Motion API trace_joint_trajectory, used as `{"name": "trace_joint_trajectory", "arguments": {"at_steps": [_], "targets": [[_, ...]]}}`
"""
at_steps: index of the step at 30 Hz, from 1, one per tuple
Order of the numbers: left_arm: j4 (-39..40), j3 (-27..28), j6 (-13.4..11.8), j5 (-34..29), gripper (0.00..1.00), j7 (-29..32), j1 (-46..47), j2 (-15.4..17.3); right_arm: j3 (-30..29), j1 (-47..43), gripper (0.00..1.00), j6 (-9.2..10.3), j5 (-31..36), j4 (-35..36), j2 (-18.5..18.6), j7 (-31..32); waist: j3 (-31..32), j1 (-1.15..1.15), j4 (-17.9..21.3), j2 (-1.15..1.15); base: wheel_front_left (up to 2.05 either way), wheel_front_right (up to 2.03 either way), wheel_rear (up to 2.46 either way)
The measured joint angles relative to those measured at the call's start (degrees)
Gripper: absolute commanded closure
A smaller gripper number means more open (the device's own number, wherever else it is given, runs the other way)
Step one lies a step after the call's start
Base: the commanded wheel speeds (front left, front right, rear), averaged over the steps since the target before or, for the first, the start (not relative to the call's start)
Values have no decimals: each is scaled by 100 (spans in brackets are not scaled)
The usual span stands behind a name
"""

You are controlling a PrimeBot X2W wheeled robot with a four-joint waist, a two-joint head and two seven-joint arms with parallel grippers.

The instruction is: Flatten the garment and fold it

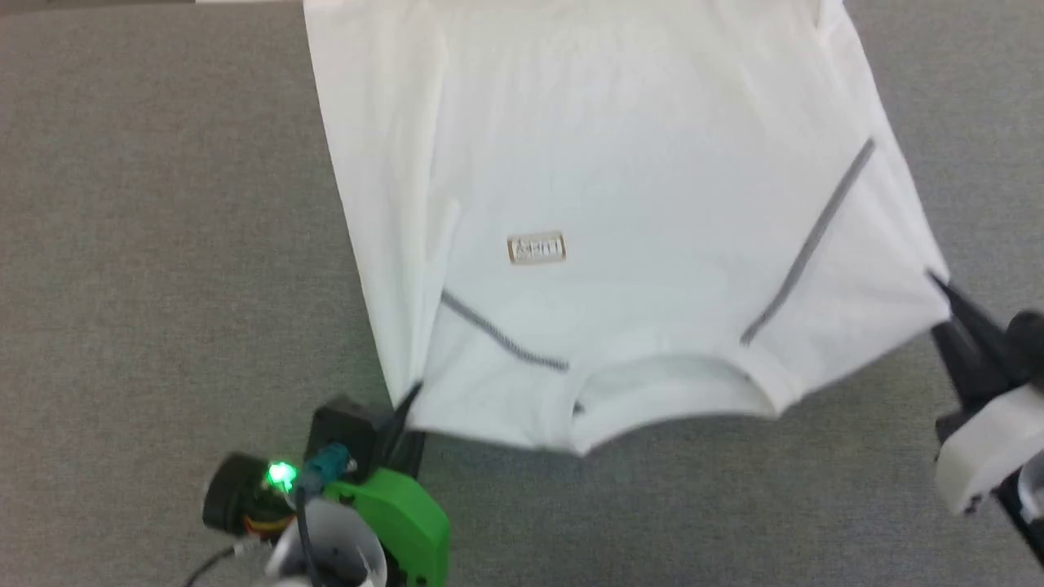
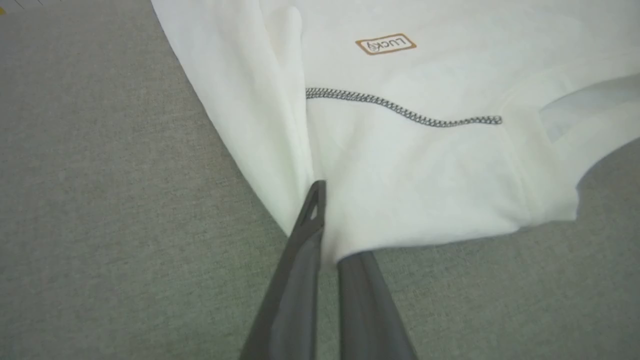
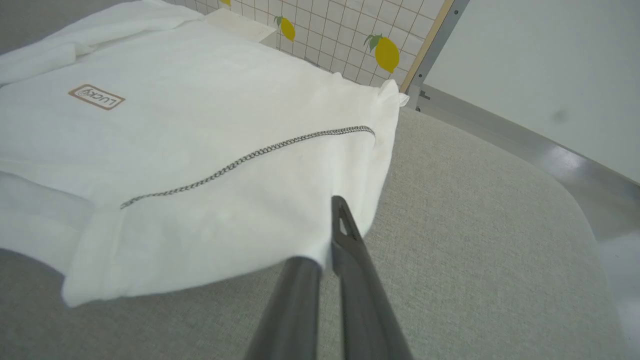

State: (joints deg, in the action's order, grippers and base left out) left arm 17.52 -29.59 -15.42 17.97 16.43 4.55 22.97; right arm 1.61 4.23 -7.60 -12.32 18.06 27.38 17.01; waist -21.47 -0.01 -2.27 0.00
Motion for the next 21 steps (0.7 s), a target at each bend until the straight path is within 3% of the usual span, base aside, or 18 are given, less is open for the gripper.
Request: {"name": "trace_joint_trajectory", "arguments": {"at_steps": [11, 21], "targets": [[-352, -280, 147, 584, 100, 744, -787, 231, 360, -1362, 100, 0, 15, -600, -130, 156, 489, 0, 93, 0, 0, 0, 0], [-577, -336, 187, 1035, 100, 719, -1280, 175, 475, -1983, 100, 1, 2, -813, -157, 537, 705, 0, 122, 0, 0, 0, 0]]}}
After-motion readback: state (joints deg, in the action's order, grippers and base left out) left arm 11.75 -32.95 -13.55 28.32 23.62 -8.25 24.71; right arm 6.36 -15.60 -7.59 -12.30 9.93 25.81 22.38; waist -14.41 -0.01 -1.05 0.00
